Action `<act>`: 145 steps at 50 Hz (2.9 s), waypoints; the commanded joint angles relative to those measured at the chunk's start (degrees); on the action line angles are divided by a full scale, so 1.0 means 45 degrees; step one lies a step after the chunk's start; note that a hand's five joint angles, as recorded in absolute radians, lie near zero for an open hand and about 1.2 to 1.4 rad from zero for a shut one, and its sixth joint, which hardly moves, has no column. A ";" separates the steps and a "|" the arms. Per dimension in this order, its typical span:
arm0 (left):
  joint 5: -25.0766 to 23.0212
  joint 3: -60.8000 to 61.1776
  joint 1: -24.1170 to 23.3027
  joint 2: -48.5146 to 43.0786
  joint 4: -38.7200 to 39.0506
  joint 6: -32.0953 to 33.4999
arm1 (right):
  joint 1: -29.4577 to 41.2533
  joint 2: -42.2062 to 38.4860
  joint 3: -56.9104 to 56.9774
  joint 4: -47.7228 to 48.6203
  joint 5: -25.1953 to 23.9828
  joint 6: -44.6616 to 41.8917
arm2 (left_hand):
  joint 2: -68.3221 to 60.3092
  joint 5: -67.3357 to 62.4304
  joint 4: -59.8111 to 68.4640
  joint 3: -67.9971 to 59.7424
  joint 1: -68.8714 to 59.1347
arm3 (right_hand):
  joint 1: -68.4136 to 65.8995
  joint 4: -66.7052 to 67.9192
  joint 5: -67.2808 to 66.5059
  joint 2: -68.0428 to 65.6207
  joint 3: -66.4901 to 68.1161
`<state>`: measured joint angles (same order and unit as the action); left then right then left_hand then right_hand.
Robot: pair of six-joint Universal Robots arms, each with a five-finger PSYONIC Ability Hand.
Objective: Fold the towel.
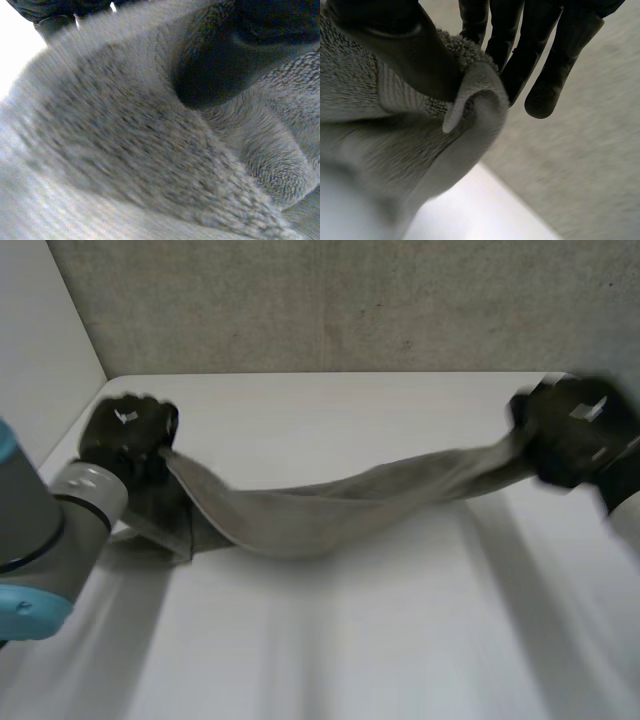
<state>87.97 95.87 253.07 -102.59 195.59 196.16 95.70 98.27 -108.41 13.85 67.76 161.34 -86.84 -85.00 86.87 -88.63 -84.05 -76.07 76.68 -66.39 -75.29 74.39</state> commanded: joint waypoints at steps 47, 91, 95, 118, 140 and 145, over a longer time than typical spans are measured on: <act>0.1467 -0.8804 -0.0378 -0.2789 0.1712 0.0607 | 0.1821 -0.5470 0.8841 0.2006 0.1957 -0.2142 | 0.1519 0.3332 -0.1527 0.1919 0.0900 | -0.0874 0.0738 -0.0802 -0.1048 0.1246; -0.2494 0.6996 0.1242 0.4083 0.2750 0.1682 | -0.3627 -0.1681 0.1238 -0.8366 -0.2146 -0.7469 | 0.1519 0.3332 -0.1527 0.1919 0.0900 | -0.0874 0.0738 -0.0802 -0.1048 0.1246; -0.3123 0.7016 0.1595 0.4164 0.2317 0.1701 | -0.3707 -0.1681 0.1473 -0.8879 -0.2402 -0.7924 | 0.1519 0.3332 -0.1527 0.1919 0.0900 | -0.0874 0.0738 -0.0802 -0.1048 0.1246; -0.2597 -0.3892 0.0697 -0.6395 0.2202 0.1721 | 0.0119 -1.1675 1.1583 -0.5989 0.2106 -0.3472 | 0.1519 0.3332 -0.1527 0.1919 0.0900 | -0.0874 0.0738 -0.0802 -0.1048 0.1246; -0.2478 -0.9820 0.0150 -1.0583 0.0365 0.1819 | 0.1078 -1.5001 1.4992 -0.5578 0.4434 -0.2670 | 1.6990 1.8803 -1.6998 1.7389 1.6370 | 1.4682 -1.4817 1.4754 1.4508 -1.4310; -0.2594 -0.9140 0.0032 -0.9668 -0.0220 0.1760 | 0.1078 -1.3894 1.3394 -0.5423 0.4357 -0.2592 | 1.6990 1.8803 -1.6998 1.7389 1.6370 | 1.4682 -1.4817 1.4754 1.4508 -1.4310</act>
<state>76.77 51.44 253.65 -150.25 196.87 204.35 100.47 31.05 -41.18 -11.00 87.57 149.40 -15.17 -14.33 15.37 -14.80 -15.61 -13.91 15.00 -3.38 -14.63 14.33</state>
